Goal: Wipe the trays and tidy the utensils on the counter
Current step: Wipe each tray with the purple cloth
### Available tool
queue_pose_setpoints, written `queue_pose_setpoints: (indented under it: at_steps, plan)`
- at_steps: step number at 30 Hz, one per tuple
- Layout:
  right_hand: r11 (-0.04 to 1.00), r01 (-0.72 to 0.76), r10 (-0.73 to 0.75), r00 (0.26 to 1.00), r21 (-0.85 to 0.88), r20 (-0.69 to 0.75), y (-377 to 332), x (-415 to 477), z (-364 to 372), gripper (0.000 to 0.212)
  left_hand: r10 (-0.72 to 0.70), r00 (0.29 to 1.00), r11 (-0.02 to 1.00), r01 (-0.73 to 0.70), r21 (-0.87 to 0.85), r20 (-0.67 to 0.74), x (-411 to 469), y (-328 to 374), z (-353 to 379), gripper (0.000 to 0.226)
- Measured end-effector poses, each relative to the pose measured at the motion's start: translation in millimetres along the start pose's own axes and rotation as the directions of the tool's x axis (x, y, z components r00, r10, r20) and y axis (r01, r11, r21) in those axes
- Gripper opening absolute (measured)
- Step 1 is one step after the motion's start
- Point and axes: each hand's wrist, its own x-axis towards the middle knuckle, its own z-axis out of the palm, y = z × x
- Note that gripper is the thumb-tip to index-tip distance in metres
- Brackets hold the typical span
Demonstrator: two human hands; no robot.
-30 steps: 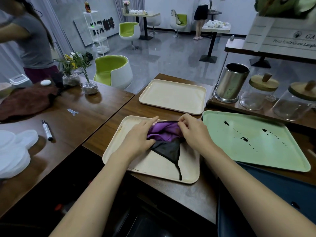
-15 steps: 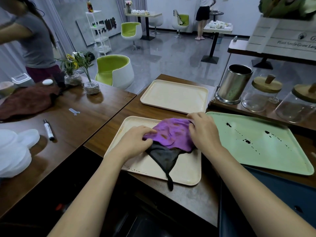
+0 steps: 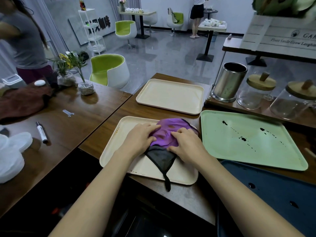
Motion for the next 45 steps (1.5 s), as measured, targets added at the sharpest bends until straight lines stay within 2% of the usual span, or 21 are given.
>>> queue_pose_setpoints:
  at_steps: [2,5,8,10,12,13,14,15,17,18,19,20,22,24,26,30,32,40,43,45]
  plan:
    - [1.0,0.03,-0.03,1.0,0.009,-0.002,-5,3,-1,0.035,0.008,1.0,1.0,-0.007,0.027,-0.021,-2,1,-1,0.045]
    - [0.996,0.051,-0.048,0.998,0.079,-0.037,-6,3,-10,0.037,0.027,0.991,0.999,-0.029,-0.016,-0.128,-10,2,-12,0.025]
    - [0.973,0.075,-0.028,0.977,0.216,-0.211,-4,7,-28,0.035,0.076,0.952,0.996,-0.084,-0.014,-0.296,-13,11,-29,0.017]
    - [0.948,0.128,-0.015,0.933,0.293,-0.359,-8,7,-44,0.032,0.106,0.903,0.994,-0.114,0.005,-0.417,-12,24,-40,0.013]
    - [0.95,0.178,-0.03,0.871,0.258,-0.49,-13,5,-58,0.029,0.122,0.858,0.99,-0.141,0.0,-0.498,-12,34,-47,0.012]
    - [0.957,0.195,-0.061,0.858,0.214,-0.511,-13,3,-60,0.027,0.126,0.854,0.989,-0.148,-0.002,-0.505,-13,36,-50,0.012]
    - [0.963,0.211,-0.109,0.872,0.165,-0.477,-13,2,-60,0.028,0.128,0.866,0.99,-0.142,0.007,-0.483,-16,33,-51,0.013]
    - [0.969,0.216,-0.156,0.913,0.123,-0.376,-11,0,-56,0.029,0.128,0.896,0.991,-0.127,0.031,-0.426,-19,27,-50,0.015]
    - [0.973,0.227,-0.224,0.972,0.042,-0.066,-11,-3,-44,0.038,0.106,0.965,0.994,-0.094,0.062,-0.24,-28,12,-46,0.019]
    - [0.971,0.236,-0.238,0.97,0.038,0.055,-12,-5,-38,0.043,0.069,0.988,0.997,-0.064,0.04,-0.14,-34,6,-44,0.024]
    - [0.969,0.24,-0.246,0.963,0.065,0.112,-14,-8,-32,0.045,0.013,0.998,1.0,-0.013,0.0,-0.062,-39,2,-43,0.032]
    - [0.962,0.251,-0.262,0.959,0.103,0.105,-17,-9,-27,0.042,-0.037,0.999,0.999,0.036,-0.027,-0.04,-44,-2,-44,0.041]
    - [0.945,0.302,-0.313,0.947,0.124,0.072,-26,-8,-19,0.041,-0.107,0.986,0.994,0.103,-0.037,-0.131,-53,-11,-46,0.051]
    - [0.917,0.39,-0.396,0.914,0.085,0.084,-33,-4,-9,0.045,-0.178,0.955,0.984,0.178,-0.023,-0.238,-62,-26,-50,0.049]
    - [0.897,0.442,-0.442,0.889,0.024,0.119,-37,5,0,0.045,-0.266,0.921,0.964,0.262,-0.053,-0.283,-73,-44,-54,0.045]
    - [0.898,0.435,-0.41,0.883,-0.071,0.227,-48,21,11,0.05,-0.438,0.887,0.898,0.423,-0.122,-0.148,-96,-62,-47,0.054]
    - [0.904,0.421,-0.394,0.888,-0.075,0.238,-57,30,16,0.053,-0.447,0.885,0.89,0.427,-0.157,-0.131,-101,-62,-35,0.055]
    - [0.947,0.319,-0.305,0.93,-0.035,0.207,-111,85,35,0.054,-0.376,0.89,0.919,0.321,-0.228,-0.259,-105,-65,-26,0.05]
    - [0.955,0.295,-0.285,0.939,-0.025,0.19,-126,89,42,0.054,-0.393,0.854,0.905,0.293,-0.31,-0.342,-105,-65,-22,0.051]
    - [0.945,0.328,-0.318,0.925,-0.011,0.206,-129,80,42,0.053,-0.458,0.786,0.86,0.274,-0.43,-0.416,-106,-65,-17,0.049]
